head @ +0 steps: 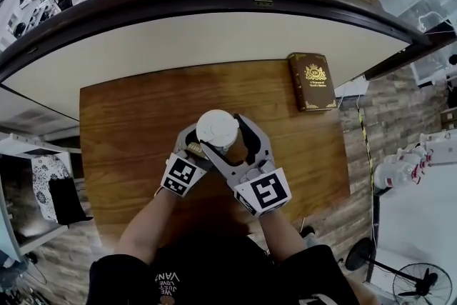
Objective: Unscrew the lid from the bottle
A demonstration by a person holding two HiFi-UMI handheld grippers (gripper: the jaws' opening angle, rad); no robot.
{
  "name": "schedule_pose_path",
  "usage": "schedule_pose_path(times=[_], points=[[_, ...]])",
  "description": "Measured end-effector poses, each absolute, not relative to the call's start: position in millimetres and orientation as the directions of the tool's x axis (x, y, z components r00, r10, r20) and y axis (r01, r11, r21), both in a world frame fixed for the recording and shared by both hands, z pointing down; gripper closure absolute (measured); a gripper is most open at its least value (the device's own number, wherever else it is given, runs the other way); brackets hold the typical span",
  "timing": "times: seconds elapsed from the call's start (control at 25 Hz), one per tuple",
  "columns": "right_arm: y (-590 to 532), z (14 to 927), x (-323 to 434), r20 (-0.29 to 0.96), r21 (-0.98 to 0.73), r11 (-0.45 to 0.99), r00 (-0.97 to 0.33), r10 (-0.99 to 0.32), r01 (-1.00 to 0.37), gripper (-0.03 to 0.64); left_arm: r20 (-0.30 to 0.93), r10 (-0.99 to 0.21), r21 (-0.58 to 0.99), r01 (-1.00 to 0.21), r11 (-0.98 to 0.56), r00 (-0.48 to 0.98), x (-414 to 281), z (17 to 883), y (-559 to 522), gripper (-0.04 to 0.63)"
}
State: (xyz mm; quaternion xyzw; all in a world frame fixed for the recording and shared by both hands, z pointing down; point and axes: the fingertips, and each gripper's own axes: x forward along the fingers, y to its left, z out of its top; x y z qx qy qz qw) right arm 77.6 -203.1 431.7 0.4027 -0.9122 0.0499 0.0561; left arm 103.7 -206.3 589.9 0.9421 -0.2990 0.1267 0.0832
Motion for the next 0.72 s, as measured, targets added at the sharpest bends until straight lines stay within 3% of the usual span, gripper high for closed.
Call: schedule_pose_path(times=[0.44, 0.72], points=[[-191.0, 352.6, 112.0, -0.032, -0.143, 0.600, -0.602, -0.798, -0.787, 0.279, 0.329, -0.511, 0.115, -0.571, -0.813, 0.794, 105.1, 598.3, -206.9, 0.221], [-167.7, 314.9, 136.7, -0.105, -0.157, 0.527, -0.517, -0.850, -0.835, 0.279, 0.423, -0.450, 0.149, -0.551, -0.821, 0.786, 91.7, 609.2, -191.8, 0.220]])
